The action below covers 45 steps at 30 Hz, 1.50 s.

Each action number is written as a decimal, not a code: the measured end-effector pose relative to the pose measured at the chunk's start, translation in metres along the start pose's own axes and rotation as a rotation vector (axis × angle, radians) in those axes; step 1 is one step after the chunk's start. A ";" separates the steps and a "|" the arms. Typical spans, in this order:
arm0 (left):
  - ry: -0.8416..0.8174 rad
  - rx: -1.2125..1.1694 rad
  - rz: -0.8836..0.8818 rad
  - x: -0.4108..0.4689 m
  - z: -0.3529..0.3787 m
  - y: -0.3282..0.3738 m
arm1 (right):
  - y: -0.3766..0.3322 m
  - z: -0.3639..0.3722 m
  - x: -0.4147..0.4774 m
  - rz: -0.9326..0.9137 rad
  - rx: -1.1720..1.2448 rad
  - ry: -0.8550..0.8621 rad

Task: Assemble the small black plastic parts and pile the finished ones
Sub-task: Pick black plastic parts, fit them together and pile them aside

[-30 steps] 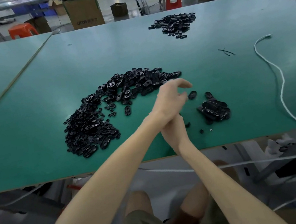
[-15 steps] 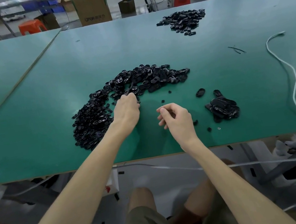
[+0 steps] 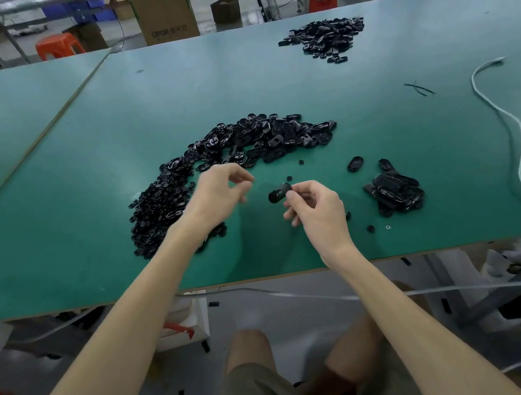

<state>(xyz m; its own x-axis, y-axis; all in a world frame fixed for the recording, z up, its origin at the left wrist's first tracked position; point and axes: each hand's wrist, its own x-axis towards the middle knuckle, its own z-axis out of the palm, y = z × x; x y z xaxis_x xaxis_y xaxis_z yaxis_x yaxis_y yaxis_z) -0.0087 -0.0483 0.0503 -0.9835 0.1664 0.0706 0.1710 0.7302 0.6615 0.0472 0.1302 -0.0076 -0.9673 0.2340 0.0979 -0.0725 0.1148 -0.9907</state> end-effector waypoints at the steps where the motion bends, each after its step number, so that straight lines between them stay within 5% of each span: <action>1: 0.076 0.093 -0.010 0.001 -0.007 -0.007 | -0.001 0.000 0.000 0.002 0.004 0.000; 4: 0.167 0.392 -0.107 0.007 -0.028 -0.030 | -0.001 0.001 0.000 0.018 0.017 0.010; 7: 0.054 0.561 -0.239 0.010 -0.041 -0.046 | -0.003 0.001 0.001 0.042 0.020 0.006; 45: 0.263 0.696 0.012 0.002 -0.031 -0.063 | 0.002 0.002 0.002 0.038 -0.007 -0.031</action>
<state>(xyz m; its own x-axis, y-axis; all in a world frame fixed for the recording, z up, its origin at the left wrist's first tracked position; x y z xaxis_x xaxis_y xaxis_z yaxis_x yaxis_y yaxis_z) -0.0230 -0.1141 0.0318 -0.9481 0.0765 0.3087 0.0933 0.9948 0.0399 0.0446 0.1289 -0.0091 -0.9764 0.2080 0.0575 -0.0343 0.1136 -0.9929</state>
